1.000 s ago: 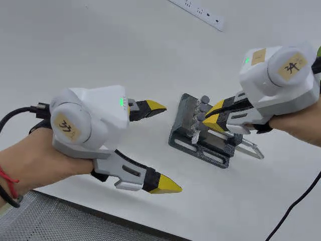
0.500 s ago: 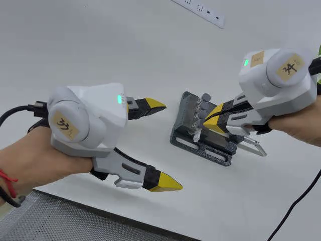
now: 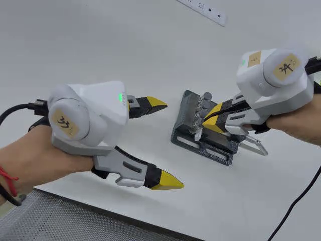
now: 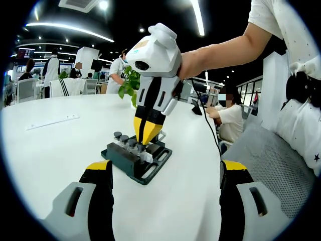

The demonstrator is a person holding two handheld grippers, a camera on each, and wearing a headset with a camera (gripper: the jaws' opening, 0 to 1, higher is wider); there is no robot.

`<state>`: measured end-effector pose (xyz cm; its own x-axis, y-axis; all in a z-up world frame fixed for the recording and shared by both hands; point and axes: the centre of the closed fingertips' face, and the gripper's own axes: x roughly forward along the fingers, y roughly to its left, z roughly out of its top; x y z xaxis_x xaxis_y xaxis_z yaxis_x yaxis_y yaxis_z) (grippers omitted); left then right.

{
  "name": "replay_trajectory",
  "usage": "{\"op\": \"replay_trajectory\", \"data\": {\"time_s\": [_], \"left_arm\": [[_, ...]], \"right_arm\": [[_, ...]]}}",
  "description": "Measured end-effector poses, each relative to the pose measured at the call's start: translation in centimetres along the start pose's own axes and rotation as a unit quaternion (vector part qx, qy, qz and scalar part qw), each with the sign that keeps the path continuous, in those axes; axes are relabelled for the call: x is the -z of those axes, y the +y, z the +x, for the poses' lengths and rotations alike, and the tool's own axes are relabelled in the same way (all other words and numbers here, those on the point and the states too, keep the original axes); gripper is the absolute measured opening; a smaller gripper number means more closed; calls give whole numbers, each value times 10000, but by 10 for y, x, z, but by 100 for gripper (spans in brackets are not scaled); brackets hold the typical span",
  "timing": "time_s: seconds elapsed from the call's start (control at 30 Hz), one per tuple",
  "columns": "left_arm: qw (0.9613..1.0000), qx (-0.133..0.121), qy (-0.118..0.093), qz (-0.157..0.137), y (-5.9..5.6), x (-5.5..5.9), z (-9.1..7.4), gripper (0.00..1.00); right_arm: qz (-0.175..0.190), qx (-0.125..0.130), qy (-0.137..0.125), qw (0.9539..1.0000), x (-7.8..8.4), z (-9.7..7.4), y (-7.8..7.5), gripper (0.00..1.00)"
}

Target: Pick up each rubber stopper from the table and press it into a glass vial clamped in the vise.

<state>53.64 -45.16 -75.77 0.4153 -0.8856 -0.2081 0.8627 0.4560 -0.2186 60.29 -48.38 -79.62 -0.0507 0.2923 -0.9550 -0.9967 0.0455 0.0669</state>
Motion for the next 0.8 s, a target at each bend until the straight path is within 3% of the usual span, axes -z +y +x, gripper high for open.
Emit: {"op": "replay_trajectory", "data": {"time_s": [0.8], "left_arm": [[10000,-46,-86,6,4,-5,0,86]], "right_arm": [[-46,-67,268,9996,0,3,1,0]]}}
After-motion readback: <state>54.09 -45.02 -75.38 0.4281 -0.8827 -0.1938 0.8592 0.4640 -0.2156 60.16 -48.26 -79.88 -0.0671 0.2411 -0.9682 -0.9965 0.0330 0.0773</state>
